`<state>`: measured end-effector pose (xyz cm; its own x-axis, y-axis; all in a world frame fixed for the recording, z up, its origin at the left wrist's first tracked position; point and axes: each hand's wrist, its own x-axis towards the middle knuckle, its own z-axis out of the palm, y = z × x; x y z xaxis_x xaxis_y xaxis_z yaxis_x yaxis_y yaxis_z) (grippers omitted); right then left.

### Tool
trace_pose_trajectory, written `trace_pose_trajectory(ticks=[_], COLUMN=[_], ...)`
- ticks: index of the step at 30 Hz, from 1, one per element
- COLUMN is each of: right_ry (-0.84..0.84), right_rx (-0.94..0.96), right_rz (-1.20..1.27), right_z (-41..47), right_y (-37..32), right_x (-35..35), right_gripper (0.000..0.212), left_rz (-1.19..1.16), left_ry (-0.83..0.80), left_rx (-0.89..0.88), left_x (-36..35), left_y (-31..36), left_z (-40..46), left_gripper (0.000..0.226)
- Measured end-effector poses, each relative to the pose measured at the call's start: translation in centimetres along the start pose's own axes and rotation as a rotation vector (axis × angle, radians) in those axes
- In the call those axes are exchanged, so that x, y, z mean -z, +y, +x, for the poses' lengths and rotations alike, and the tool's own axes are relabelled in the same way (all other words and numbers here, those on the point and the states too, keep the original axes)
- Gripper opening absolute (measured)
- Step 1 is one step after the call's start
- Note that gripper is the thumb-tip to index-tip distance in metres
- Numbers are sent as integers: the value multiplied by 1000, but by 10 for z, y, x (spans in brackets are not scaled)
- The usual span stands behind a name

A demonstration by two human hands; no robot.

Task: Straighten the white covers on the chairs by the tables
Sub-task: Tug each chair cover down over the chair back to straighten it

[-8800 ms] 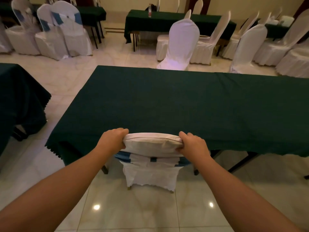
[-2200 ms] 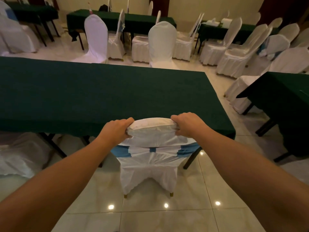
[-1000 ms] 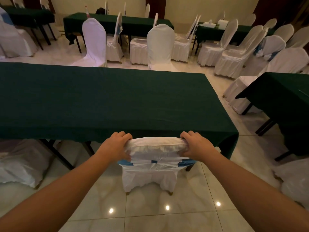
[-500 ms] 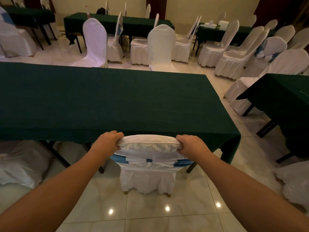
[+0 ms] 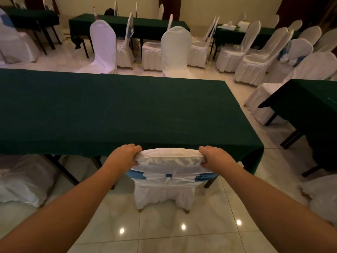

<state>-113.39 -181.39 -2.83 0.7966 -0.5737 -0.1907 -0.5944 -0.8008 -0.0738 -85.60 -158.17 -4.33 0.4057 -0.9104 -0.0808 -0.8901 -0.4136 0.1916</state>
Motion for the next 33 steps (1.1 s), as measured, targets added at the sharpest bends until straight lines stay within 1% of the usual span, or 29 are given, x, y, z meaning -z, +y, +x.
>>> trace_pose_trajectory(ticks=[4, 6, 8, 10, 11, 12, 13, 14, 17, 20, 25, 29, 33], right_ry=[-46, -54, -60, -63, -60, -56, -46, -25, 72, 141, 246, 354, 426], right_rx=[-10, -5, 2, 11, 17, 27, 37, 44, 23, -15, -126, -244, -357], right_rz=[33, 82, 159, 216, 234, 251, 270, 296, 356, 333, 351, 399, 406], right_z=[-6, -9, -14, -18, -18, -18, -17, -16, -9, -5, -10, -23, -50], right_y=[5, 7, 5, -1, -3, -6, -8, -11, -18, -21, -2, 39, 118], right_x=[1, 3, 5, 11, 14, 18, 22, 26, 39, 54, 72, 86, 103], right_gripper=[35, 41, 61, 89, 99, 104, 105, 103, 96, 95, 97, 91, 92], left_rz=[56, 25, -30, -76, -95, -115, -140, -164, -225, -274, -275, -320, -318], left_ry=[-32, -79, -144, -222, -251, -264, -261, -246, -186, -129, -64, 21, 108], left_rx=[-59, -69, -63, -51, -40, -38, -44, -61, -106, -122, -191, -274, -359], left_x=[3, 7, 13, 22, 26, 30, 33, 36, 47, 60, 79, 92, 102], left_y=[2, 2, 2, 4, 6, 7, 9, 10, 17, 33, 78, 136, 226], left_z=[1, 3, 2, 2, 2, 2, 4, 7, 20, 41, 84, 124, 166], left_gripper=[37, 46, 66, 100, 115, 125, 130, 131, 124, 121, 125, 133, 129])
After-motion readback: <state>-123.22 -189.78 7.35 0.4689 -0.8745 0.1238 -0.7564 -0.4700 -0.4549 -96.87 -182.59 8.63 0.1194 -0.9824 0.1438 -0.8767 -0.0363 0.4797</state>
